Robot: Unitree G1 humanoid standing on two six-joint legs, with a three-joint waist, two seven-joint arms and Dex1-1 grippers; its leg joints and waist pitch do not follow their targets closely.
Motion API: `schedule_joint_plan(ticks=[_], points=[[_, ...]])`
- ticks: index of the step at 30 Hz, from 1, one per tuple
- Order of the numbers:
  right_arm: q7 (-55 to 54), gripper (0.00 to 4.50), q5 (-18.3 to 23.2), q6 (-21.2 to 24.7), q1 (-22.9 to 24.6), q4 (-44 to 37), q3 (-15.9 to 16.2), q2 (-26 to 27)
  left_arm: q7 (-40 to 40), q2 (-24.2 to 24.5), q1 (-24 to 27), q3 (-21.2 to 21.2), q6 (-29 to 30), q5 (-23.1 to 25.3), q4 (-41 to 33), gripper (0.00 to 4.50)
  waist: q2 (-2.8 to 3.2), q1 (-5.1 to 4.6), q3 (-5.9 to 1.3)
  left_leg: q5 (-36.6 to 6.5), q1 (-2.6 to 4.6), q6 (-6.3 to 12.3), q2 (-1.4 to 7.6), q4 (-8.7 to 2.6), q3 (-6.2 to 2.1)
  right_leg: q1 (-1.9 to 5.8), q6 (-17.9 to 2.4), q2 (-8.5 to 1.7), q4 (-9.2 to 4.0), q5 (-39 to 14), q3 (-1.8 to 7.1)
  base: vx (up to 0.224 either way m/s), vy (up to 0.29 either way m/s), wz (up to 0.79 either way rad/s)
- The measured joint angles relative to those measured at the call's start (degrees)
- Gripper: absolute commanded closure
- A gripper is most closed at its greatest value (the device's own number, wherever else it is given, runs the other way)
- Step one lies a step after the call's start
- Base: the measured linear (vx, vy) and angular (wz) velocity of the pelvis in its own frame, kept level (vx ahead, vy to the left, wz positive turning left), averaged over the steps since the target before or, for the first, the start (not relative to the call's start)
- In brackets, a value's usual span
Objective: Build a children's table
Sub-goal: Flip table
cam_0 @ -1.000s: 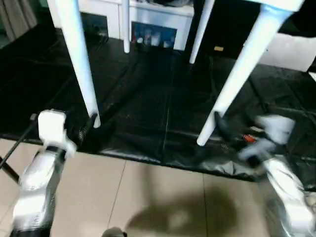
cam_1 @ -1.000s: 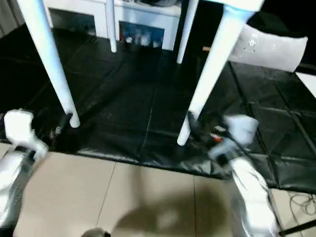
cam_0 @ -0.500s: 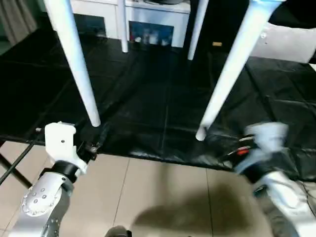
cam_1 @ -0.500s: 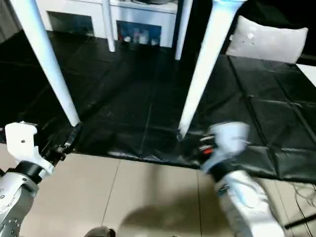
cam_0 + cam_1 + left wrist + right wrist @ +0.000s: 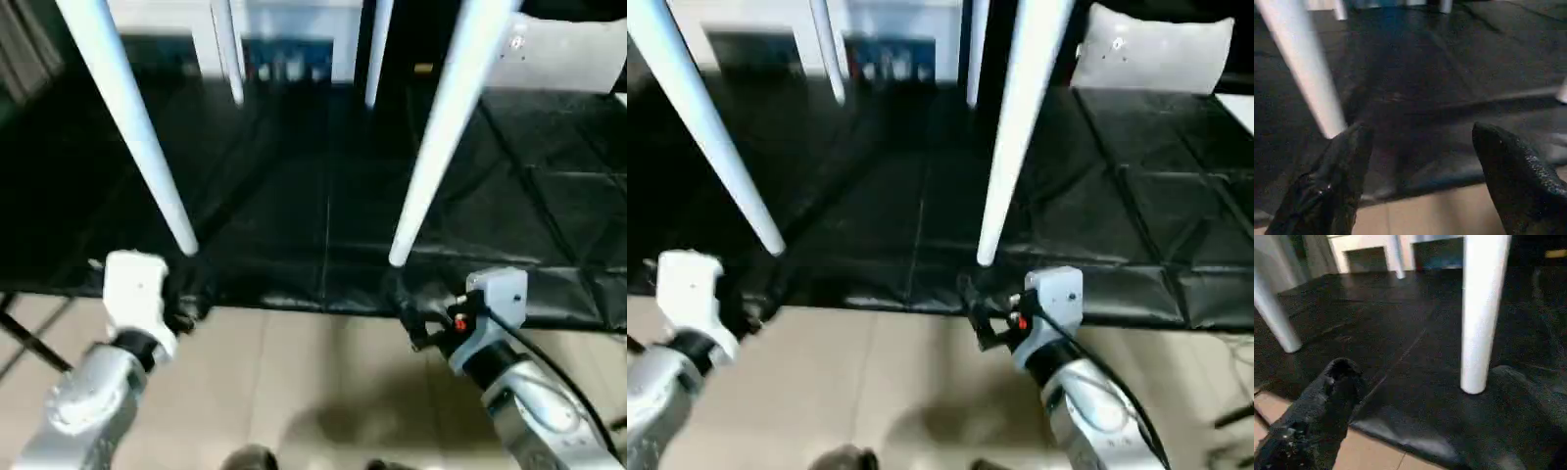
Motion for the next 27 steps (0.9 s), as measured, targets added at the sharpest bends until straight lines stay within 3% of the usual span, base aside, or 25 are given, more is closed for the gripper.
schedule_joint_plan(ticks=[1,2,3,4,5,7,9,13,15,17,22,23,24,26,27], points=[[1.69,0.00,0.46,-0.37,-0.34,1.12,0.25,-1.12,-0.20,0.06,0.03,-0.28,-0.50,0.36,0.68,0.90,-2.11,0.89,-0.46,0.00,0.57,-0.04,-0.46,0.38,0.65,0.16,1.42,-0.05,0.60,-1.15,2.20,0.024,-0.102,0.12],[3.14,0.00,0.90,-0.66,-0.58,2.14,0.27,-1.91,-0.41,0.09,0.99,-0.90,-0.51,0.78,1.99,0.90,-1.81,1.98,0.08,-1.61,0.81,-1.08,-0.80,1.92,0.03,0.11,1.28,-0.07,0.64,-1.42,2.70,0.045,-0.100,-0.13],[5.09,0.00,1.55,-0.82,-0.78,3.12,0.27,-2.59,-1.00,0.53,2.98,-1.49,-0.57,1.33,4.35,0.90,-1.13,2.99,0.17,-3.54,0.99,-1.21,-1.96,4.16,-3.40,0.46,1.28,0.06,0.41,-1.42,2.67,0.045,-0.100,-0.13],[6.71,0.00,2.29,-1.21,-0.42,4.20,-0.10,-2.81,-1.75,0.76,3.11,-2.07,-1.01,1.72,6.83,0.90,0.25,3.13,0.01,-3.67,1.67,-1.43,-2.39,4.28,-5.21,0.78,1.27,0.24,0.15,-1.41,2.13,-0.005,0.014,-0.27],[8.33,0.00,2.90,-1.79,-0.12,5.73,-0.16,-2.81,-2.87,0.80,2.52,-2.23,-2.21,1.72,9.12,0.90,0.92,3.04,0.00,-3.38,2.12,-1.94,-2.39,3.88,-5.59,0.87,1.25,0.19,0.01,-1.36,1.56,0.000,0.000,0.00],[13.04,0.00,4.62,-2.48,1.22,9.05,0.61,-3.69,-5.66,0.73,2.08,-3.35,-6.07,1.71,13.78,0.71,1.57,2.53,-0.40,-3.38,2.07,-1.94,-2.37,2.65,-5.49,1.43,0.83,0.54,-1.66,-0.92,1.77,0.000,0.000,0.00],[17.91,0.00,5.32,-4.24,1.24,10.87,1.58,-6.17,-8.78,-0.25,1.72,-3.81,-9.48,0.67,18.23,0.58,1.06,2.11,-0.62,-3.33,1.76,-1.87,-2.39,2.10,-5.16,1.67,0.79,0.54,-3.41,1.53,1.81,0.000,0.000,0.00],[24.88,0.00,4.55,-6.01,0.16,14.34,5.01,-10.54,-14.49,-0.26,1.14,-5.56,-14.12,-0.53,24.38,0.23,0.15,1.35,-1.38,-2.78,1.84,-1.23,-2.23,1.99,-4.77,1.72,1.05,0.51,-3.68,2.17,1.91,0.000,0.000,0.00],[27.97,0.00,3.94,-6.71,-1.05,17.46,6.68,-11.29,-17.11,0.54,-0.20,-7.03,-16.08,-0.30,27.28,0.14,-0.88,0.72,-1.50,-2.77,1.94,-1.24,-2.23,1.31,-4.16,1.64,1.10,0.41,-3.85,2.14,2.17,0.000,0.000,0.00],[29.17,0.00,2.35,-7.14,-3.09,21.82,7.70,-11.64,-18.39,1.58,-1.97,-8.55,-15.91,0.84,31.08,0.06,-1.39,0.46,-1.68,-2.76,2.09,-1.25,-2.13,1.09,-3.94,1.62,1.35,0.42,-3.92,2.00,2.25,0.000,0.000,0.00],[30.47,0.00,-3.88,-13.49,-9.19,44.15,10.77,-9.37,-18.98,1.55,-8.04,-11.15,-17.95,6.73,52.39,0.06,-2.50,-0.10,-2.17,-2.60,2.11,-1.20,-2.02,0.67,-3.58,1.52,0.96,0.49,-4.35,2.24,2.37,0.000,0.000,0.00],[29.35,0.00,-6.19,-15.64,-12.33,53.52,12.23,-7.37,-17.89,0.96,-10.47,-11.57,-18.37,8.44,60.39,0.06,-2.68,-0.59,-2.29,-2.55,2.13,-1.13,-2.01,0.69,-3.53,1.52,0.95,0.49,-4.33,2.25,2.37,0.000,0.000,0.00],[28.62,0.00,-7.07,-16.17,-13.50,57.15,12.54,-6.36,-17.40,0.68,-11.38,-11.87,-18.40,9.12,63.42,0.06,-2.69,-0.89,-2.30,-2.52,2.13,-1.09,-2.01,0.76,-3.53,1.44,0.95,0.49,-4.32,2.25,2.37,0.051,0.014,-0.01],[23.68,0.00,-9.21,-18.18,-18.68,74.14,12.87,-1.66,-14.55,-0.87,-14.46,-13.97,-19.69,12.09,75.83,0.06,-2.77,-1.61,-2.31,-2.54,2.11,-1.04,-2.02,0.77,-3.42,1.40,0.87,0.41,-4.46,2.29,2.37,0.000,0.000,0.00],[21.26,0.00,-9.89,-18.20,-19.76,78.64,12.81,-0.47,-13.50,-1.64,-15.03,-14.64,-19.88,12.88,79.01,0.06,-2.80,-1.87,-2.30,-2.60,2.09,-0.95,-2.02,0.81,-3.36,1.38,0.84,0.38,-4.46,2.27,2.38,0.000,0.000,0.00]])
